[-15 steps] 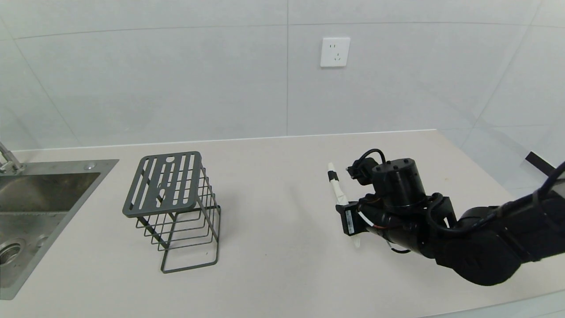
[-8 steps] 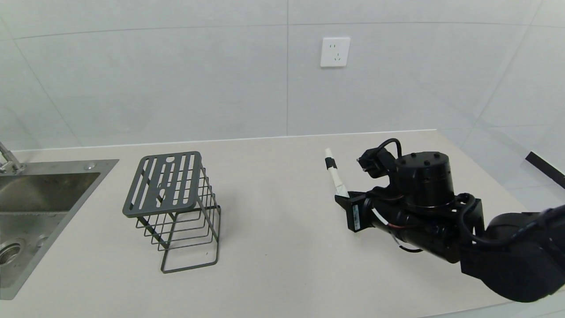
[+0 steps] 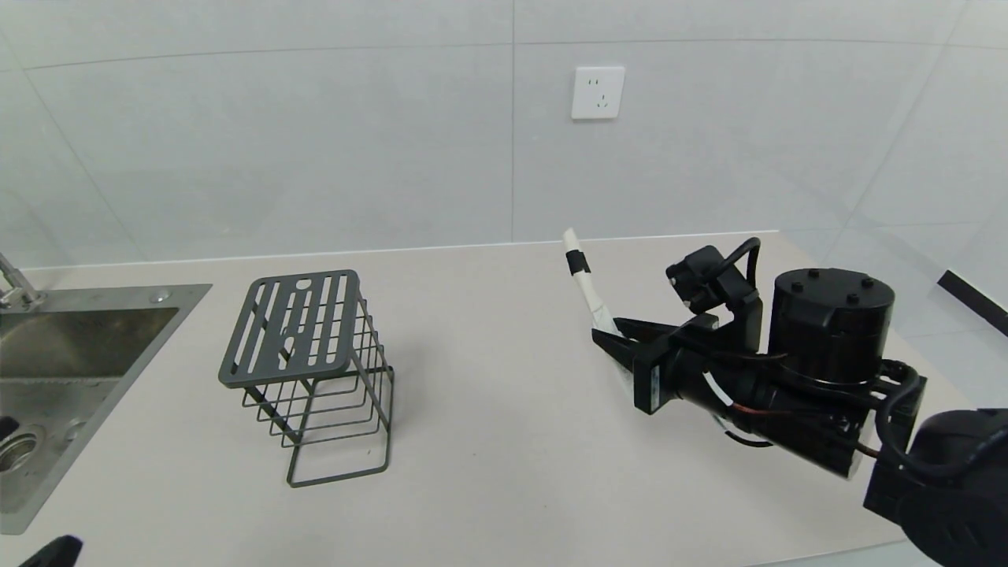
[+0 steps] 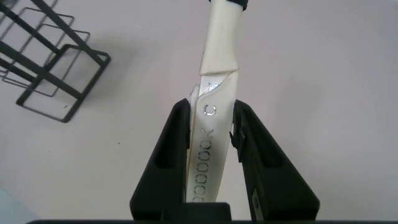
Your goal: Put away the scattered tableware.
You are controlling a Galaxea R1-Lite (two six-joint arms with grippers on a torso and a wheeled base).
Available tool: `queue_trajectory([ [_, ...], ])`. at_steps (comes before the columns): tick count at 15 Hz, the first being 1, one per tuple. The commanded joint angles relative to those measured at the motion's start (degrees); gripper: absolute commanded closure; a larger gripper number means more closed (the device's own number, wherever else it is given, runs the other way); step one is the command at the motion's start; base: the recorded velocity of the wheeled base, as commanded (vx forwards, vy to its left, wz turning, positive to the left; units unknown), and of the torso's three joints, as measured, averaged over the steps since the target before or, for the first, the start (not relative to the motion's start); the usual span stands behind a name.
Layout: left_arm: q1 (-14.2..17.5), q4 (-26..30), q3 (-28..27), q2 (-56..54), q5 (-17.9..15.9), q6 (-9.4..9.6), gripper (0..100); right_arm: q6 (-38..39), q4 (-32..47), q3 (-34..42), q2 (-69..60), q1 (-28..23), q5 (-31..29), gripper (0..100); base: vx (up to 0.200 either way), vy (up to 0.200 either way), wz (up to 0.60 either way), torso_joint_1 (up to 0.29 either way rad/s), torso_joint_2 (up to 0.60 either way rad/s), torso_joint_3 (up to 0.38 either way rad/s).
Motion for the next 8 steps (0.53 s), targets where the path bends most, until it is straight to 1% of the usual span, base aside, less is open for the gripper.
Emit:
queue_trajectory([
  [1,-0.8,-3.2,-0.1,8.5,-1.9,0.07,0,-1.0,-1.1,0.7,-0.3,-0.4,1.5,100,0.000,0.000,0.00,0.000,0.00,0.000],
  [2,-0.8,-5.9,-0.1,11.2,-2.6,0.24,0,-1.9,-1.5,0.8,-0.3,-0.7,2.5,100,0.000,0.000,0.00,0.000,0.00,0.000],
  [3,-0.8,-7.3,0.0,12.6,-3.0,0.42,0,-2.3,-1.6,0.9,-0.3,-1.2,2.8,100,0.000,0.000,0.00,0.000,0.00,0.000],
  [4,-0.7,-13.4,0.0,17.8,-4.2,1.03,0,-4.4,-2.0,1.6,-0.4,-1.9,5.0,100,0.000,0.000,0.00,0.000,0.00,0.000],
  [6,-0.8,-21.7,0.4,23.3,-5.9,0.68,0,-5.8,-3.7,1.8,-0.3,-1.7,5.8,100,0.000,0.000,0.00,0.000,0.00,0.000],
  [8,-0.9,-27.7,0.6,28.2,-8.9,1.30,0,-6.0,-3.9,1.8,-0.4,-1.9,6.5,100,0.000,0.000,0.00,0.000,0.00,0.000],
])
